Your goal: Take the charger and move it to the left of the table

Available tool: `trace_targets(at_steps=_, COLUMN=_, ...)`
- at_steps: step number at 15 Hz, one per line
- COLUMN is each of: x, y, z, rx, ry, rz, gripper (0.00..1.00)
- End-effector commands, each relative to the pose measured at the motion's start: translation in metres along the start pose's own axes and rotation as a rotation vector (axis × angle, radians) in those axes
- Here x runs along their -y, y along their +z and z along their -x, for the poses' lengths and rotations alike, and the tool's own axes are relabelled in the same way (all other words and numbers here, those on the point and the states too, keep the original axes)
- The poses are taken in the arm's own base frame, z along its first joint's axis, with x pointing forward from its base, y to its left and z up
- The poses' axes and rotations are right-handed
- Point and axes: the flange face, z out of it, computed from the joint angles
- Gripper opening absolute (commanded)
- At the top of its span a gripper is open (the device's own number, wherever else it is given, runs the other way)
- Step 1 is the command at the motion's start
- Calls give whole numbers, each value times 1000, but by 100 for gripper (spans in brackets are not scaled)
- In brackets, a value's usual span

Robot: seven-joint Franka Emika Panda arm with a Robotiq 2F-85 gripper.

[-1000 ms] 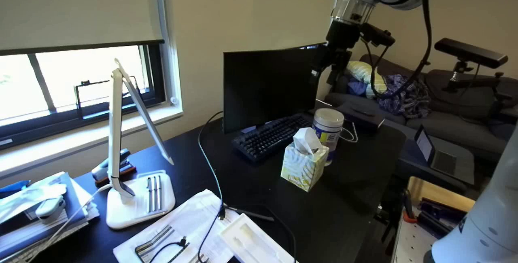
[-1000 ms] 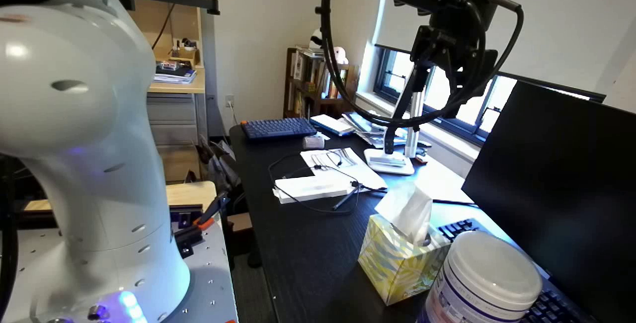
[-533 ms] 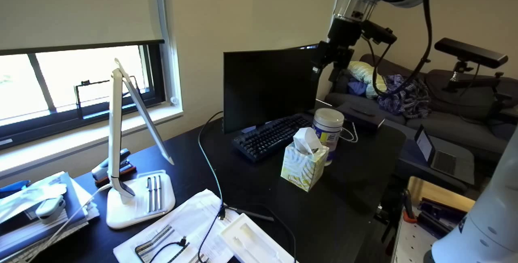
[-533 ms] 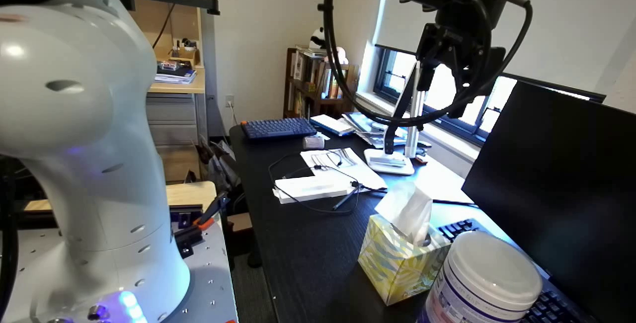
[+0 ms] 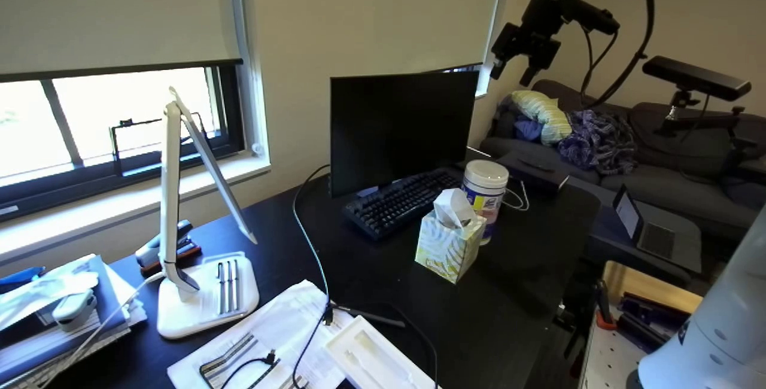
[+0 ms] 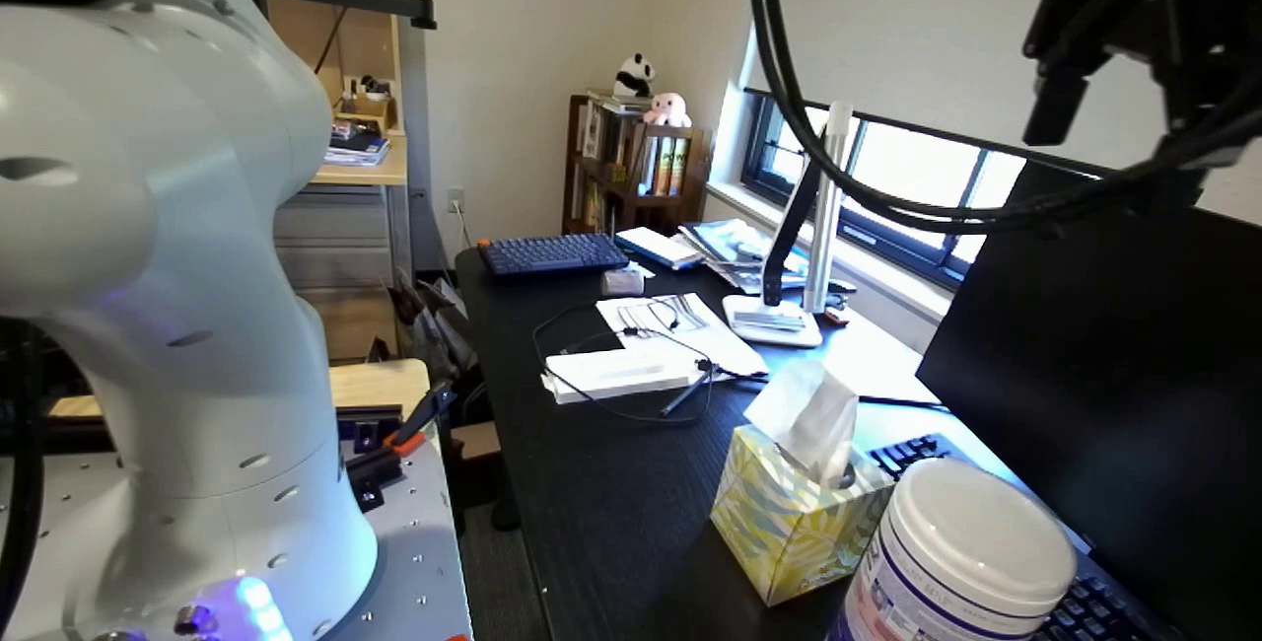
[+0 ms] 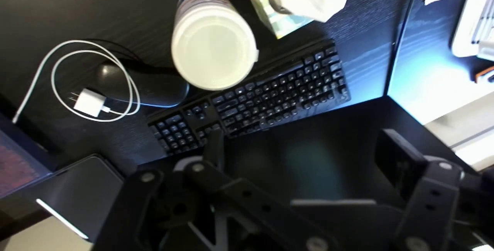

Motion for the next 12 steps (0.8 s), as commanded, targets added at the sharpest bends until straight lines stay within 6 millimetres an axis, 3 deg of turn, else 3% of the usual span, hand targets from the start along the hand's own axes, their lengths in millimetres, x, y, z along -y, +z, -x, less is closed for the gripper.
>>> trace_targets(at_steps=1, x=-46, y=8, z=-33, rx=2, ry=176, rz=35, gripper=100)
trace_targets(at_steps=7, x=-116, y=45, z=-67, rx=32, ry=448, rz=88, gripper=100)
trace_targets(at_steps=9, x=-125, y=51, z=-73, rx=51, ry=512, rz=77, gripper=100)
trace_targets(at_steps=10, x=-120, y=49, z=-61, rx=49, ry=442, rz=86, gripper=100)
trace_targets(at_steps=12, x=-126, y=54, z=-68, rx=54, ry=474, rz=88, gripper=100)
